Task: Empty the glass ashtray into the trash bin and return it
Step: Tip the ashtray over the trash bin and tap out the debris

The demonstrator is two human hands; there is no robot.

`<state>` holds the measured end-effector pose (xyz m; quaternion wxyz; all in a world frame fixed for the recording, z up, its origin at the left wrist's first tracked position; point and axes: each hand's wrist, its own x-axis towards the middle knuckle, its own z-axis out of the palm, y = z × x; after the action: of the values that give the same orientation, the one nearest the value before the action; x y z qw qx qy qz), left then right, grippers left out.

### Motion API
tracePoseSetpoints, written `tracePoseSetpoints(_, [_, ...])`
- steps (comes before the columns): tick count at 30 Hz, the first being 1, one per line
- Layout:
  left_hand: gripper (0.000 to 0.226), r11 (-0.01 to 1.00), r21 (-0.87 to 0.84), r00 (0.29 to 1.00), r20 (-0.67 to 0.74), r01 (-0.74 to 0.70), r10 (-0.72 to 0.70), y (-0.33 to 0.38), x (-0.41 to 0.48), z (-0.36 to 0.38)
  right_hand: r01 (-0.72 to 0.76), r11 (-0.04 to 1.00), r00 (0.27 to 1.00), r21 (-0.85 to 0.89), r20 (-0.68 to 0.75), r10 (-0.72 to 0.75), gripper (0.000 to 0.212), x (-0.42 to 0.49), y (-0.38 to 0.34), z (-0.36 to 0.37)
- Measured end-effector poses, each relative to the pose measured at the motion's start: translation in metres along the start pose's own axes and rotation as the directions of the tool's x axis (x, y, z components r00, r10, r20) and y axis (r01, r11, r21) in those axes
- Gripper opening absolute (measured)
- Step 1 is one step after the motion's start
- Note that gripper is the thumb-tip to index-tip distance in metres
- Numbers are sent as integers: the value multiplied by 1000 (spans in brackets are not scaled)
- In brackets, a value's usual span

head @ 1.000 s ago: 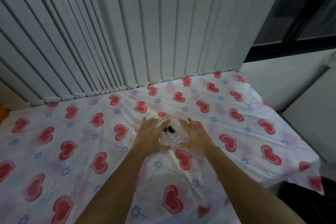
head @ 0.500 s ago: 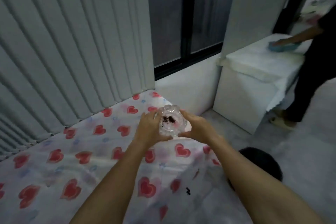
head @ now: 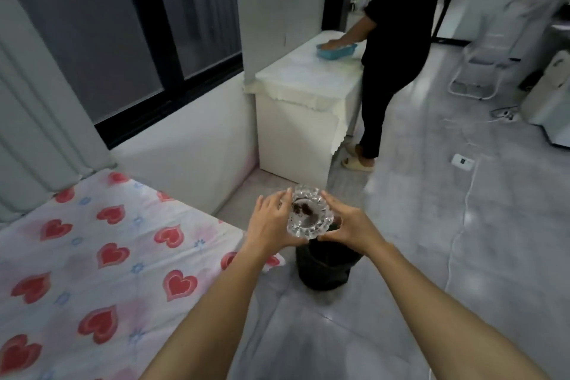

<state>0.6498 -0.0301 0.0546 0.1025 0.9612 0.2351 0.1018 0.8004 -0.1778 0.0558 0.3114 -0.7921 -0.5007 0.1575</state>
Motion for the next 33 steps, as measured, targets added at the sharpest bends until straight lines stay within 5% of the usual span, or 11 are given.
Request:
tracePoseSetpoints(4, [116, 998, -13, 994, 88, -69, 70, 13, 36, 33, -222, 960, 975, 173, 20, 222, 114, 3, 45, 5])
tracePoseSetpoints(8, [115, 990, -23, 979, 144, -142, 143, 18, 79, 56, -381, 798, 919, 467, 100, 380, 108, 18, 78, 0])
tracePoseSetpoints(13, [113, 978, -53, 959, 192, -202, 208, 13, 133, 91, -392, 432, 850, 812, 140, 509, 67, 52, 110, 4])
tracePoseSetpoints(18, [112, 962, -91, 933, 235, -258, 272, 13, 157, 130, -419, 146, 695, 896, 213, 687, 27, 74, 141, 24])
tracePoseSetpoints(24, [109, 952, -135, 907, 293, -273, 302, 18, 173, 173, -524, 132, 572, 841, 233, 787, 41, 85, 178, 45])
tracePoseSetpoints(29, [107, 963, -137, 870, 414, -232, 269, 16, 190, 229, -412, -30, 545, 911, 272, 793, 38, 90, 222, 71])
tracePoseSetpoints(33, [101, 992, -99, 872, 476, -76, 114, -4, 193, 296, -347, -49, 517, 936, 235, 823, 31, 98, 273, 104])
